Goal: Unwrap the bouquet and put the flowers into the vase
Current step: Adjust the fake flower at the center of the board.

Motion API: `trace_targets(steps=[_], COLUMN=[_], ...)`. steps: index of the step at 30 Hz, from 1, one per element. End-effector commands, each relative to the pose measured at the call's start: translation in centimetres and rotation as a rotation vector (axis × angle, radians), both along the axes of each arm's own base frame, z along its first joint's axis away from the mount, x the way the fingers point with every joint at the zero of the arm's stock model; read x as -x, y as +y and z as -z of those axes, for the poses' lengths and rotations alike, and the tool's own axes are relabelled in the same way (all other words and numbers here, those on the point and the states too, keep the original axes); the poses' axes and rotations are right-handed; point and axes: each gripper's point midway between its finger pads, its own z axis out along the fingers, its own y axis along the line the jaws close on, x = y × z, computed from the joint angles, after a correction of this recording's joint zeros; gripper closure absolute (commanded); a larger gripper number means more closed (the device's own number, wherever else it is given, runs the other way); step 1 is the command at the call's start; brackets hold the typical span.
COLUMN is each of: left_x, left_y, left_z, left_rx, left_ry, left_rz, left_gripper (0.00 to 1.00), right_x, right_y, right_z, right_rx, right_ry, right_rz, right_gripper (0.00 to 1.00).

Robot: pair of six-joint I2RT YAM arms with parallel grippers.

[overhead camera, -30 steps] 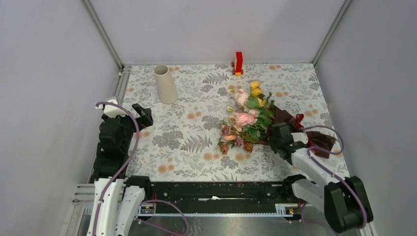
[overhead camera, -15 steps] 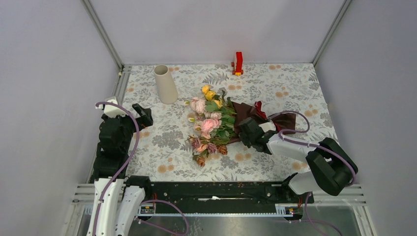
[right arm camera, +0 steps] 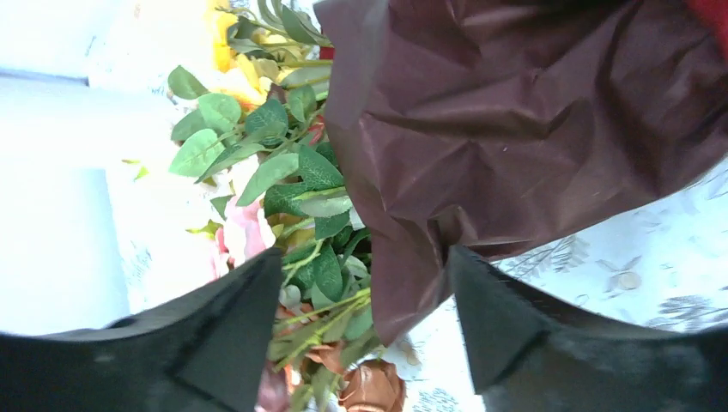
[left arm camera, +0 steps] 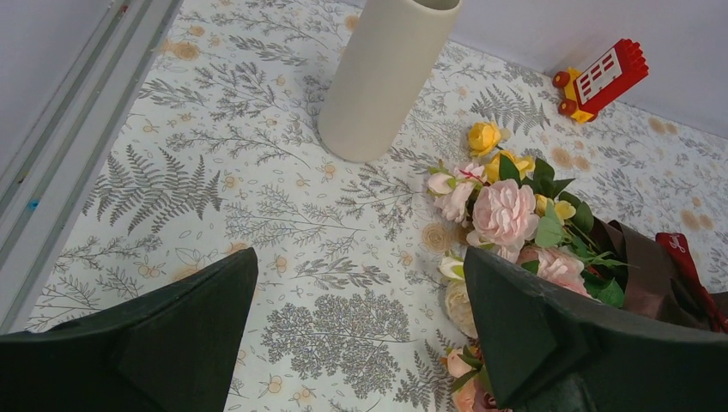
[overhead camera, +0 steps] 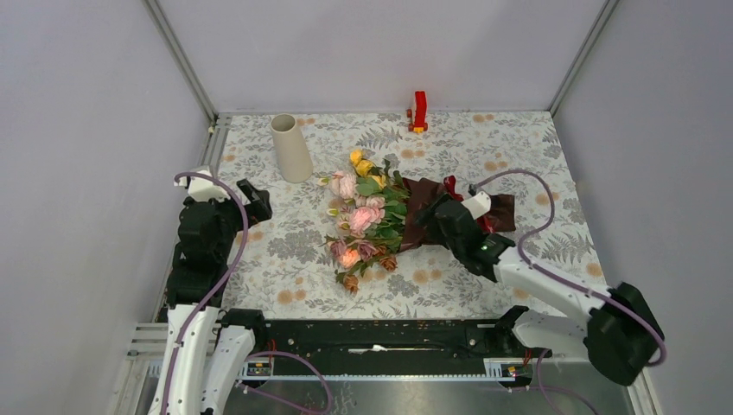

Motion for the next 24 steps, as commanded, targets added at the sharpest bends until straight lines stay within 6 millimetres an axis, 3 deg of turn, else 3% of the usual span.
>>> trace_targets(steps=[1, 5, 9, 13, 20, 24], left_x=[-0.8, -1.1, -1.2, -1.2, -1.5, -1.2], left_y=[-0.8, -1.1, -2.1, -1.8, -4.2, -5.6], left_z=[-1.1, -0.9, -1.2, -1.2, -0.8, -0.3], left_rx=[-0.001, 0.000, -0.026, -0.082, -0.029, 0.036], left_ry=[-0.048, -0.041, -0.046, -0.036, 0.000, 0.021], left_rz=[0.048, 0.063, 0.136, 0.130, 0.237, 0.280], left_gripper=[0.01, 0.01, 0.01, 0.01, 0.01, 0.01], right_x=[0.3, -0.1, -0.2, 0.2, -0.7, -2.1], right_y=[-3.8, -6.6, -10.1, -13.9, -16.4, -17.8], right_z=[-3.2, -5.9, -5.9, -4.6, -0.8, 0.2], right_rx=[0.270, 0.297, 0.283, 0.274, 0.179, 0.175], right_ry=[-0.100, -0.073, 0.061, 0.148, 0.196, 0.226], right_rz=[-0.100, -0.182, -0.209, -0.140, -0.085, -0.042], right_gripper=[0.18, 0.10, 0.11, 0.12, 0.12, 0.10])
